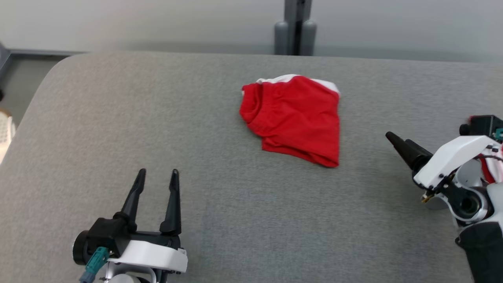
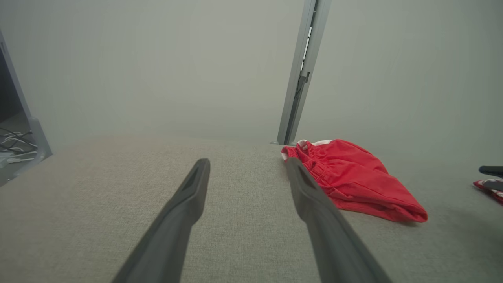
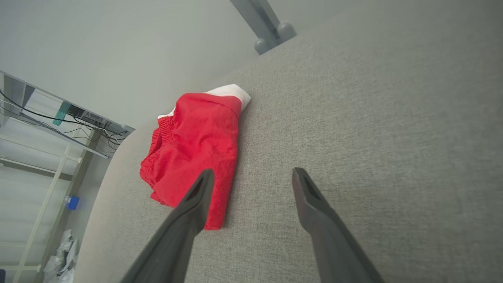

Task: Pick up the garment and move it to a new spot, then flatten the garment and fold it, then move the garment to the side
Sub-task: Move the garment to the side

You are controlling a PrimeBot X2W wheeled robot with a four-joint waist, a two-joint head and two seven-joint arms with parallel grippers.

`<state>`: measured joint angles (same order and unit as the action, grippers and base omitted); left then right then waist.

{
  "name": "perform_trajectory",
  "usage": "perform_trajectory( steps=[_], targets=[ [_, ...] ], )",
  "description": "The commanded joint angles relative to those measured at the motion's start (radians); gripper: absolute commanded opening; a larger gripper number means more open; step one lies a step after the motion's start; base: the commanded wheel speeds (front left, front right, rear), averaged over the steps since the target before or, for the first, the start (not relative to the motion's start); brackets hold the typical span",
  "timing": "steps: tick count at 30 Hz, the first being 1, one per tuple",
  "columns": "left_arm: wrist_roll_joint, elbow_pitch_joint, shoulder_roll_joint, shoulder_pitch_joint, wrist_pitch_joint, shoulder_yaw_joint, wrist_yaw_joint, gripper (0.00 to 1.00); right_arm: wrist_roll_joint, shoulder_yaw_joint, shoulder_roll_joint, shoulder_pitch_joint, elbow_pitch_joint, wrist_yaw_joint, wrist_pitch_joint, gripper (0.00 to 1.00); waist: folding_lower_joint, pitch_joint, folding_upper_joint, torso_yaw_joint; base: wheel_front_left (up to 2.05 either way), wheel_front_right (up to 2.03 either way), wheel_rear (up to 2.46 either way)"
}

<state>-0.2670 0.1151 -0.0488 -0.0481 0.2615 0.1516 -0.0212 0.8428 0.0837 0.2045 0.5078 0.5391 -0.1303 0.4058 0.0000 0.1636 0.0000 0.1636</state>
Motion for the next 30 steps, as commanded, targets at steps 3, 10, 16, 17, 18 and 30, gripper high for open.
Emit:
perform_trajectory(
  steps=[3, 10, 16, 17, 18, 30],
  targets=[
    [0.008, 0.006, -0.004, -0.028, 0.003, 0.02, 0.001, 1.0, 0.05, -0.03, 0.015, 0.055, 0.047, -0.001, 0.066, 1.0, 0.0, 0.059, 0.0, 0.068, 0.0, 0.0, 0.0],
    [-0.005, -0.01, -0.004, -0.052, 0.003, 0.057, -0.024, 1.0, 0.035, -0.038, 0.048, 0.157, 0.146, -0.001, 0.13, 1.0, 0.0, 0.106, 0.0, 0.15, 0.0, 0.0, 0.0],
    [-0.021, -0.015, -0.003, -0.05, 0.003, 0.078, -0.042, 1.0, 0.019, -0.027, 0.052, 0.211, 0.201, -0.001, 0.146, 1.0, 0.0, 0.13, 0.0, 0.205, 0.0, 0.0, 0.0],
    [-0.023, -0.015, -0.004, -0.051, 0.003, 0.082, -0.043, 1.0, 0.015, -0.024, 0.052, 0.218, 0.21, -0.001, 0.149, 1.0, 0.0, 0.133, 0.0, 0.212, 0.0, 0.0, 0.0],
    [-0.023, -0.016, -0.004, -0.051, 0.003, 0.085, -0.044, 1.0, 0.011, -0.021, 0.054, 0.223, 0.217, -0.001, 0.149, 1.0, 0.0, 0.137, 0.0, 0.219, 0.0, 0.0, 0.0],
    [-0.038, -0.02, -0.004, -0.063, 0.003, 0.102, -0.053, 1.0, -0.008, 0.01, 0.03, 0.285, 0.311, -0.001, 0.133, 1.0, 0.0, 0.168, 0.0, 0.266, 0.0, 0.0, 0.0]
  ],
)
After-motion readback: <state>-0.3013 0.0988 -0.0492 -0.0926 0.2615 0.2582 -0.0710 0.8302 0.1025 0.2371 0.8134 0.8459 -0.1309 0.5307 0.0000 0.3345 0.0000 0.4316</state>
